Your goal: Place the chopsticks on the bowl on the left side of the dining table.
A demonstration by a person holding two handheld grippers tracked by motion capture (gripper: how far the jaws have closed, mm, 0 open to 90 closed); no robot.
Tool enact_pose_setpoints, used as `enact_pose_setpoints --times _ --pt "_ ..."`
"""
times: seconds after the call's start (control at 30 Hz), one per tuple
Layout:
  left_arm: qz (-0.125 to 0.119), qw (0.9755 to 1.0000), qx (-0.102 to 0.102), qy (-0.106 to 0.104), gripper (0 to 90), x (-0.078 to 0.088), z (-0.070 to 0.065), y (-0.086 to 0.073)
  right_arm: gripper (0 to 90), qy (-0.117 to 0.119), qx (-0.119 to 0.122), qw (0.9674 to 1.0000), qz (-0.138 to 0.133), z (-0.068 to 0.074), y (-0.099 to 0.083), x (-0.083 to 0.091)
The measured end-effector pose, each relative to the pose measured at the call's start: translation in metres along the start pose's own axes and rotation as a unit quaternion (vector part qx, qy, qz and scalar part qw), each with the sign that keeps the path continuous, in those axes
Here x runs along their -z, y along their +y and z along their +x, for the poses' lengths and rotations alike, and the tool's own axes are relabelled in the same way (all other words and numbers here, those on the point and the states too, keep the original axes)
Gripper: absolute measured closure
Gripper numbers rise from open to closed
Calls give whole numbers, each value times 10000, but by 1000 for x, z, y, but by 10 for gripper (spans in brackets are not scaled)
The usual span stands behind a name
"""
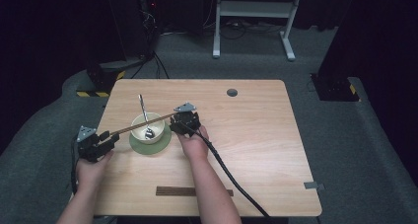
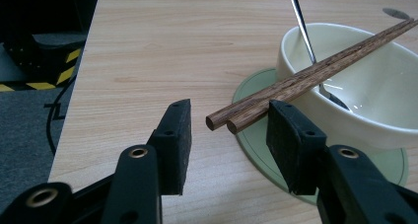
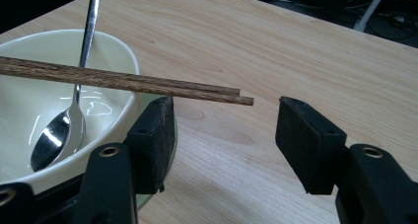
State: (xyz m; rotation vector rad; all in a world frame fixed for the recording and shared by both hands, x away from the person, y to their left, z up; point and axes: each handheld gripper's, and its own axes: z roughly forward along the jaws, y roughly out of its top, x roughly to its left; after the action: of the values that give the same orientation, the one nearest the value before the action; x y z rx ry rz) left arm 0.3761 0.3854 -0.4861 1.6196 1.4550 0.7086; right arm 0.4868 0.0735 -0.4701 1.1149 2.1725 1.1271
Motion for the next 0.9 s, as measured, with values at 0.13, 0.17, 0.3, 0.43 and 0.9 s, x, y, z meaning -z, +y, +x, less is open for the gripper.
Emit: enact_pose_setpoints --times 0.13,0.17,0.3,0.43,0.9 --pt "8 10000 25 -33 551 -1 0 0 402 12 44 10000 -4 0 0 -6" --pt "11 10000 14 -46 557 -1 0 0 402 15 38 10000 20 0 -1 -7" --pt "20 10000 12 -96 576 -3 -2 0 405 121 135 9998 22 0 -2 -10" --pt "5 9999 -7 -170 578 -3 -2 0 439 226 308 9992 70 4 -3 -9" --pt "-34 9998 -38 -179 570 -1 -2 0 405 102 296 9995 -67 3 -4 -1"
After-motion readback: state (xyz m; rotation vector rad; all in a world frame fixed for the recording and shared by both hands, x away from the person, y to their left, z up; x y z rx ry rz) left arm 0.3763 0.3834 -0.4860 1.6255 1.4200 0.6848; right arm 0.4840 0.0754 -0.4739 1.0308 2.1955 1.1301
